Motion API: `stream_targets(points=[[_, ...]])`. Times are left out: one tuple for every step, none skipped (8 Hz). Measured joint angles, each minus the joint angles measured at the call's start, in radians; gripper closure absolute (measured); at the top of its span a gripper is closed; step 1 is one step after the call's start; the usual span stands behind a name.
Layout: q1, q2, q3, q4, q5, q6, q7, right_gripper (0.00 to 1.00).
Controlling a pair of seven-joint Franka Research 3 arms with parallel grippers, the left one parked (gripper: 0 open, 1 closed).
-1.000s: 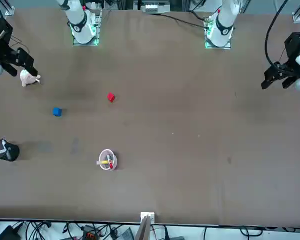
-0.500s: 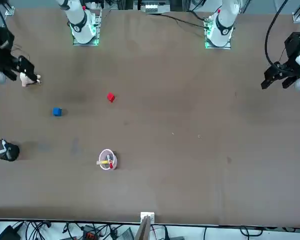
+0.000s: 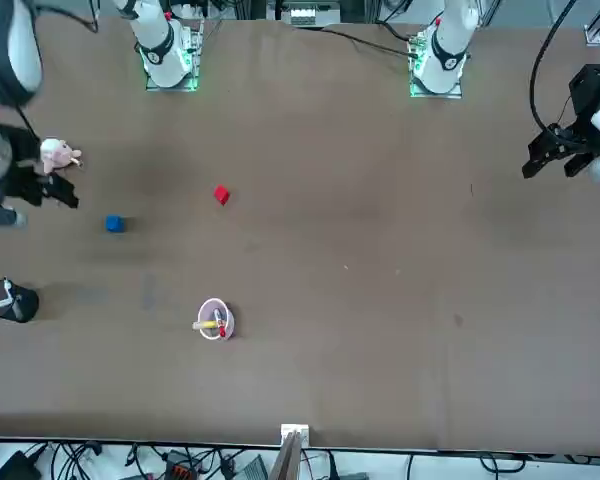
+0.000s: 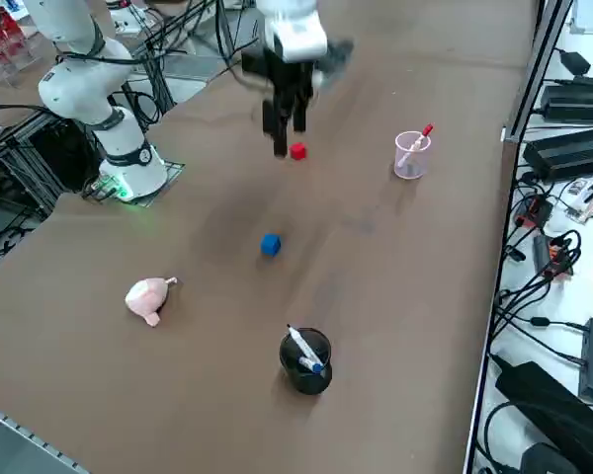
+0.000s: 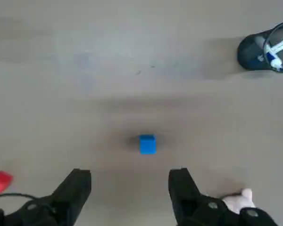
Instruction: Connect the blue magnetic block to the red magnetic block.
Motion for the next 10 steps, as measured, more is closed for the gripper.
stream_targets(points=[[-0.015,0.024,0.0,-0.056,0.0,0.085,-0.009,0.0],[-0.02,0.04,0.0,-0.117,0.0,0.166,-0.01,0.0],[-0.019,0.054,0.001,-0.17,0.0,0.222,-0.01,0.0],[-0.019,0.072,0.001,-0.205,0.0,0.25,-0.013,0.0],[-0.022,0.095,0.001,-0.221,0.0,0.279,-0.036,0.0],[-0.03,0.12,0.001,-0.233,0.0,0.322,-0.072,0.0],[-0.044,0.148,0.001,-0.247,0.0,0.369,-0.103,0.0],[-0.057,0.172,0.0,-0.265,0.0,0.414,-0.121,0.0],[-0.063,0.19,0.0,-0.286,0.0,0.46,-0.126,0.0],[-0.063,0.201,0.001,-0.306,0.0,0.492,-0.126,0.0]])
